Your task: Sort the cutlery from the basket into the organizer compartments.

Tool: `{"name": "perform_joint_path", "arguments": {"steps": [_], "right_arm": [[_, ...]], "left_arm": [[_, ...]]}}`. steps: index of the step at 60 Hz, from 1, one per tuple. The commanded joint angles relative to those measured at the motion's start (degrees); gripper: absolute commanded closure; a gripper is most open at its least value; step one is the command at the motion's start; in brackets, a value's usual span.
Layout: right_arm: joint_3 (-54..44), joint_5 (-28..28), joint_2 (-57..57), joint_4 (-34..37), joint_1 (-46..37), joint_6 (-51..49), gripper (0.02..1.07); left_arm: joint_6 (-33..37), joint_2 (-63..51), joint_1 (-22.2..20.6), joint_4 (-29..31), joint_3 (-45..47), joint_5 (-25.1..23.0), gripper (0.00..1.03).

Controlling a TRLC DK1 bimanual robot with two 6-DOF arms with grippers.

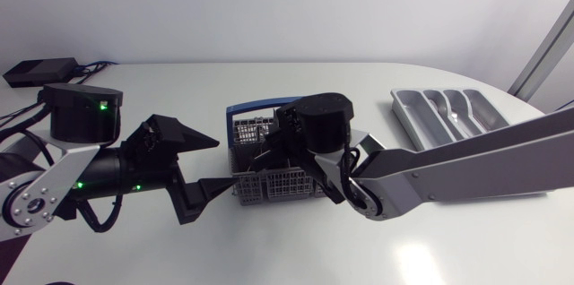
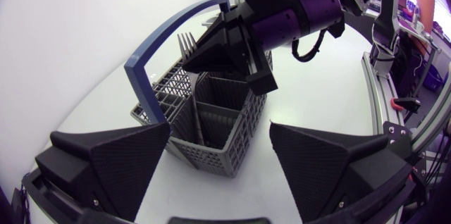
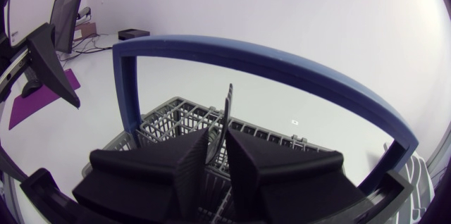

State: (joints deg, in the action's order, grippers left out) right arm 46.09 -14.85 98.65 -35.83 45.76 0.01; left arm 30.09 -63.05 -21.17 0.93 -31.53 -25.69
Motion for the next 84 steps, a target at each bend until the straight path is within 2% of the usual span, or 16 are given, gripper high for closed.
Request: {"name": "perform_joint_path", "arguments": {"steps": [1, 14, 35, 50, 71, 84], "right_arm": [[0.94, -0.44, 0.67, -0.82, 0.03, 0.78, 1.01], [-1.61, -0.62, -1.71, -0.73, 1.18, -0.1, 1.01], [-9.43, -3.87, -10.58, -3.36, 6.27, -3.61, 1.01], [-9.26, -4.57, -20.52, -2.49, 8.3, -8.36, 1.01], [-5.48, -1.32, -35.46, 11.75, 3.99, -9.06, 1.01], [-2.93, 2.99, -44.07, 22.21, -6.91, -8.01, 1.01]], "left_arm": [[0.85, -0.06, -0.1, -0.58, 1.29, -0.76, 0.05], [0.32, 0.29, -0.72, -0.58, 1.29, -0.76, 0.05], [-0.29, 1.7, -1.16, -0.05, 1.03, -0.5, 0.05], [-0.29, 2.14, -1.6, 0.65, 0.94, 0.2, 0.05], [-0.29, 2.93, -1.86, 1.88, 0.85, 0.82, 0.05], [-0.38, 3.81, -2.56, 2.85, 0.5, 1.79, 0.05]]}}
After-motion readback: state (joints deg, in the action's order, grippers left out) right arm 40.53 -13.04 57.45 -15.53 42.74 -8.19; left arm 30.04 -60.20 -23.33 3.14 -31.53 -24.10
